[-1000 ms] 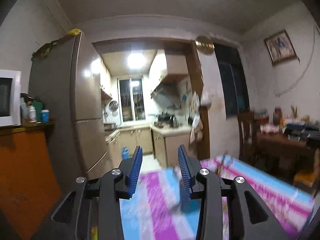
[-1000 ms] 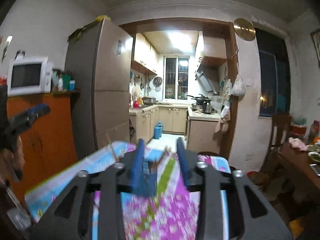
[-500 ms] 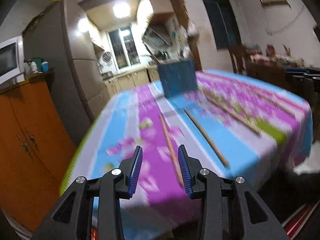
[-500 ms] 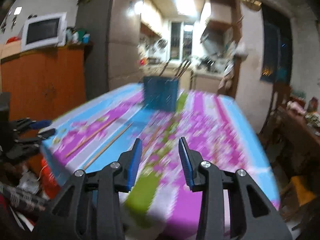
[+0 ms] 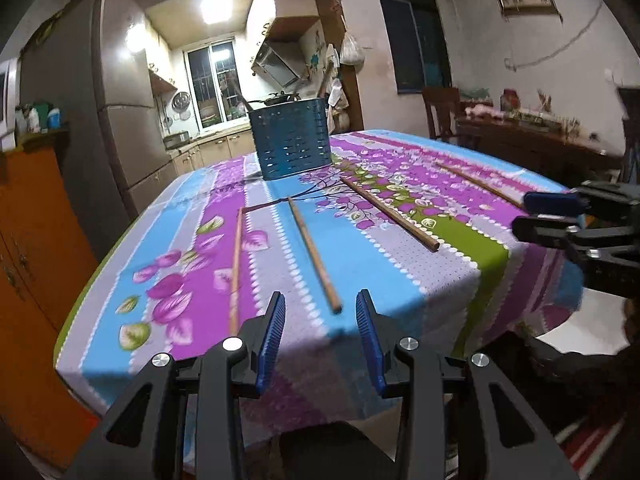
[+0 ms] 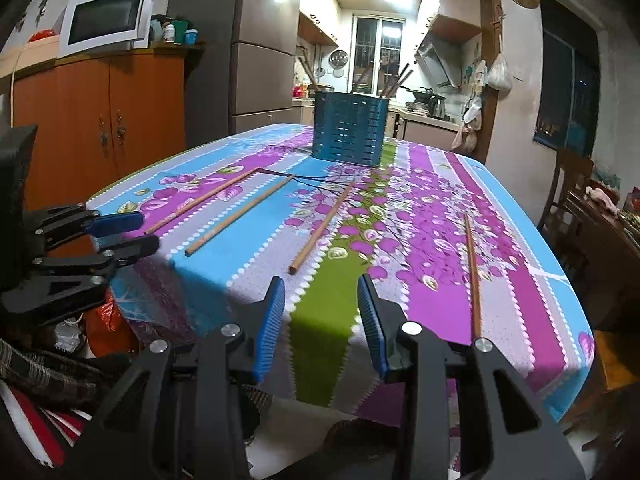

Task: Organize utensils
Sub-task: 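Lower both tools to the table and close each on a chopstick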

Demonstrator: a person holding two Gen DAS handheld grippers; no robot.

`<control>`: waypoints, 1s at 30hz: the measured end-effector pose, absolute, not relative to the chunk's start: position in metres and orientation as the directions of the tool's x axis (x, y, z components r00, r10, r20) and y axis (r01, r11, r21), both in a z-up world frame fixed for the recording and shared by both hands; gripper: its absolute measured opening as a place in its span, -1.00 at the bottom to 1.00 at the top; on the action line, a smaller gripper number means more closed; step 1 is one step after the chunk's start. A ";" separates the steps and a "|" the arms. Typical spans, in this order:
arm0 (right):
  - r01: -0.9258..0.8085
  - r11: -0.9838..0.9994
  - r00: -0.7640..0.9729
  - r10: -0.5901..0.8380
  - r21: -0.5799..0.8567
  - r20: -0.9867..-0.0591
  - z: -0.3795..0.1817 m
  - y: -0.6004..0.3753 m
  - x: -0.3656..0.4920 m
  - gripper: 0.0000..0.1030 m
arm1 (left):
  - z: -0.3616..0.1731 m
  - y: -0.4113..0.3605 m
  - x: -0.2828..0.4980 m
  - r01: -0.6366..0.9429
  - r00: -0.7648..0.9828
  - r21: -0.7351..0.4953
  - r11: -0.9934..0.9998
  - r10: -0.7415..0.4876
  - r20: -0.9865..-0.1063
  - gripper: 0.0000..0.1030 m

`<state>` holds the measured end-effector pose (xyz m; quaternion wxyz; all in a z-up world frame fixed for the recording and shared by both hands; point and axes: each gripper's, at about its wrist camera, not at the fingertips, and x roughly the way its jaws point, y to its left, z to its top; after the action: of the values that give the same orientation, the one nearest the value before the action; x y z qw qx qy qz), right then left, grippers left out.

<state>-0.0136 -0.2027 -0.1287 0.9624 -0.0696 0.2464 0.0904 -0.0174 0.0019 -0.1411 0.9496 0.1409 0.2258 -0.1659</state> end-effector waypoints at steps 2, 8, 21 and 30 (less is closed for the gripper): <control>-0.195 0.976 0.866 0.127 -0.092 -0.484 -0.130 -0.209 -0.018 -0.30 | -0.147 -0.008 -0.011 0.364 0.844 0.214 0.907 -0.224 -0.487 -0.25; -0.156 0.983 0.868 0.091 -0.095 -0.489 -0.140 -0.222 -0.022 -0.30 | -0.158 -0.011 0.009 0.309 0.835 0.195 0.931 -0.168 -0.524 -0.25; 0.181 0.981 0.866 -0.192 -0.070 -0.462 -0.172 -0.279 0.004 -0.57 | -0.162 -0.014 0.015 0.297 0.848 0.157 0.942 -0.184 -0.498 -0.54; 0.155 0.988 0.876 -0.146 -0.019 -0.459 -0.173 -0.284 0.010 -0.79 | -0.163 -0.014 0.015 0.285 0.855 0.152 0.947 -0.179 -0.487 -0.54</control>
<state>0.0098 -0.2836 -0.1728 0.9685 0.0093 0.2362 -0.0778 0.0153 -0.0144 -0.1633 0.9567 0.1097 0.2407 -0.1212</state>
